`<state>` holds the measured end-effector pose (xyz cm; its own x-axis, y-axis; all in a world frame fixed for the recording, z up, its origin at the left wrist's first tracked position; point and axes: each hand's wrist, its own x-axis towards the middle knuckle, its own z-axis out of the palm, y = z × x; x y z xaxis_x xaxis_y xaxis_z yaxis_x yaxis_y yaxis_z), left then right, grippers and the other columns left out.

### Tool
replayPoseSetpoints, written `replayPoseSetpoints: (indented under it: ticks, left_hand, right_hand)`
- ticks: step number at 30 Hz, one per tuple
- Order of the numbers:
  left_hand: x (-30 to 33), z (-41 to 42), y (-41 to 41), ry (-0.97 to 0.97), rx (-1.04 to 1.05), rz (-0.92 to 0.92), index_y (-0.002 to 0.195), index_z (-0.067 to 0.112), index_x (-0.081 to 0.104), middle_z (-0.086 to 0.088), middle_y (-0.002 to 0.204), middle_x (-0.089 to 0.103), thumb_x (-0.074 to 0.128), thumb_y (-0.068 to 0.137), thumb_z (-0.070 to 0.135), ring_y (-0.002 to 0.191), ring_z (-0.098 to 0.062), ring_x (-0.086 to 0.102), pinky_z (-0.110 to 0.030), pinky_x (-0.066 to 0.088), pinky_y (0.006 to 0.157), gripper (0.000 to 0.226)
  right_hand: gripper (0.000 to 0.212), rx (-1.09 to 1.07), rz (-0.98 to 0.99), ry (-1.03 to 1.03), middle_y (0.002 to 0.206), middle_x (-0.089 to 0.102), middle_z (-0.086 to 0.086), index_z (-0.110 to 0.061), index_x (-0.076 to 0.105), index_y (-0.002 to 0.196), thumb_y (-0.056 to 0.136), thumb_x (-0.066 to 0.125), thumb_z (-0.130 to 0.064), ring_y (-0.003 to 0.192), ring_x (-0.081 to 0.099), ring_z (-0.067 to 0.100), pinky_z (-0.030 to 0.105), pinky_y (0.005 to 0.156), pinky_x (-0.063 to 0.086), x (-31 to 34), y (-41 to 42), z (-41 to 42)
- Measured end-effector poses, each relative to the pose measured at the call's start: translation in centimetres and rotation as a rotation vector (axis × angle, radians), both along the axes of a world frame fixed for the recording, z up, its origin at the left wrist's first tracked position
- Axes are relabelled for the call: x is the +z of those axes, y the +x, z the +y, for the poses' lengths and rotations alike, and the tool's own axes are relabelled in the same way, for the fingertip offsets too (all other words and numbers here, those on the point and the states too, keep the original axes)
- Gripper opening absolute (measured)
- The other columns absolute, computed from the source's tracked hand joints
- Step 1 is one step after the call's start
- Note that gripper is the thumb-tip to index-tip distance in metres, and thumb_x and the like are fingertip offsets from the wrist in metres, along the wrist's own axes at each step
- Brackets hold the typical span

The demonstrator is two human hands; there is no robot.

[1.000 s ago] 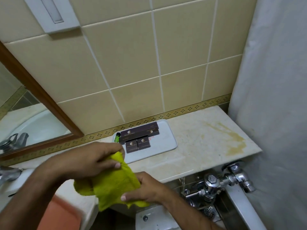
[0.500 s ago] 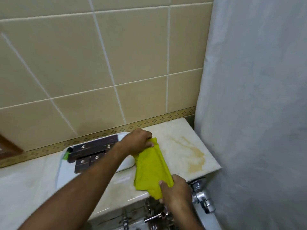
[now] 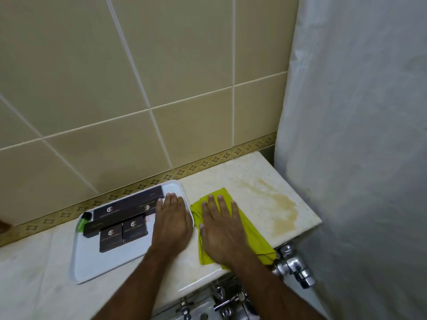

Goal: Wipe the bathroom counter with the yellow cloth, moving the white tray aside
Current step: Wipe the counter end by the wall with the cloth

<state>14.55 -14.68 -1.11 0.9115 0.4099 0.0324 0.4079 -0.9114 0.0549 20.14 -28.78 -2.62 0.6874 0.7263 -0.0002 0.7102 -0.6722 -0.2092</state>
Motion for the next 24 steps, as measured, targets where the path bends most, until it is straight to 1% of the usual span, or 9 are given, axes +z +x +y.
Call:
replayPoseSetpoints:
  ticks: [2,4,7,10,12,16,18,21,24]
  left_hand:
    - [-0.3,0.1,0.4,0.030,-0.001,0.043,0.141,0.001,0.038,-0.021,0.151,0.037,0.003,0.086,0.034,0.144,-0.032,0.028,-0.048,0.008,0.121,0.074]
    - [-0.6,0.2,0.3,0.033,0.007,0.061,0.143,0.001,0.035,-0.020,0.153,0.034,0.005,0.087,0.033,0.145,-0.031,0.025,-0.048,0.005,0.121,0.071]
    - [-0.6,0.3,0.3,0.025,-0.002,0.023,0.143,0.001,0.037,-0.020,0.152,0.036,0.005,0.087,0.035,0.145,-0.030,0.026,-0.047,0.006,0.122,0.073]
    - [-1.0,0.6,0.4,0.010,0.013,0.009,0.143,0.002,0.038,-0.018,0.153,0.036,0.012,0.091,0.033,0.145,-0.029,0.026,-0.046,0.005,0.122,0.066]
    - [-1.0,0.5,0.4,0.005,0.021,0.010,0.144,0.003,0.036,-0.017,0.154,0.034,0.016,0.092,0.033,0.146,-0.028,0.025,-0.045,0.003,0.122,0.063]
    - [-1.2,0.5,0.6,-0.025,0.033,0.020,0.150,0.006,0.027,-0.013,0.159,0.025,0.011,0.094,0.037,0.149,-0.024,0.016,-0.043,-0.001,0.124,0.066]
    - [-1.3,0.5,0.6,-0.037,0.042,0.027,0.150,0.007,0.026,-0.013,0.160,0.024,0.009,0.094,0.039,0.150,-0.024,0.015,-0.043,-0.002,0.124,0.067]
    - [-1.3,0.5,0.6,-0.023,0.051,0.036,0.149,0.006,0.029,-0.014,0.159,0.026,0.010,0.094,0.038,0.149,-0.026,0.018,-0.044,-0.002,0.123,0.067]
    - [-1.1,0.5,0.7,-0.017,0.055,0.043,0.147,0.004,0.031,-0.016,0.157,0.029,0.011,0.093,0.036,0.148,-0.028,0.020,-0.045,-0.002,0.122,0.067]
  right_hand:
    - [0.062,0.018,-0.031,0.002,0.159,0.032,0.011,-0.017,0.034,0.149,0.092,0.032,-0.043,0.147,0.024,0.037,0.062,0.117,0.016,-1.2,0.7,0.6]
    - [0.060,0.036,-0.064,0.013,0.158,0.036,0.009,-0.020,0.037,0.147,0.091,0.033,-0.044,0.146,0.028,0.035,0.060,0.117,0.020,-1.4,2.2,1.5]
    - [0.061,0.026,-0.074,0.012,0.159,0.033,0.008,-0.021,0.035,0.149,0.093,0.034,-0.045,0.147,0.026,0.033,0.058,0.118,0.019,-0.8,6.0,3.5]
    - [0.062,-0.024,-0.078,-0.021,0.162,0.028,0.008,-0.020,0.030,0.151,0.095,0.032,-0.047,0.148,0.023,0.031,0.056,0.119,0.017,-1.0,10.3,4.1]
    - [0.062,-0.035,-0.093,-0.043,0.162,0.026,0.006,-0.022,0.029,0.152,0.096,0.030,-0.047,0.148,0.024,0.030,0.055,0.118,0.018,-1.2,12.9,2.9]
    - [0.061,-0.031,-0.100,-0.069,0.163,0.024,0.004,-0.024,0.025,0.154,0.097,0.029,-0.048,0.149,0.022,0.027,0.053,0.119,0.018,-0.9,17.0,-1.3]
    - [0.060,-0.050,-0.110,-0.094,0.164,0.022,0.003,-0.024,0.024,0.154,0.099,0.030,-0.047,0.150,0.020,0.026,0.051,0.119,0.018,-0.7,18.0,-3.8]
    - [0.059,-0.062,-0.137,-0.110,0.164,0.022,0.004,-0.023,0.025,0.154,0.100,0.031,-0.046,0.150,0.021,0.026,0.049,0.118,0.020,-0.5,17.6,-7.3]
    - [0.059,-0.107,-0.117,-0.093,0.163,0.024,0.006,-0.022,0.027,0.153,0.099,0.032,-0.046,0.149,0.022,0.028,0.051,0.118,0.021,-0.7,15.5,-9.7]
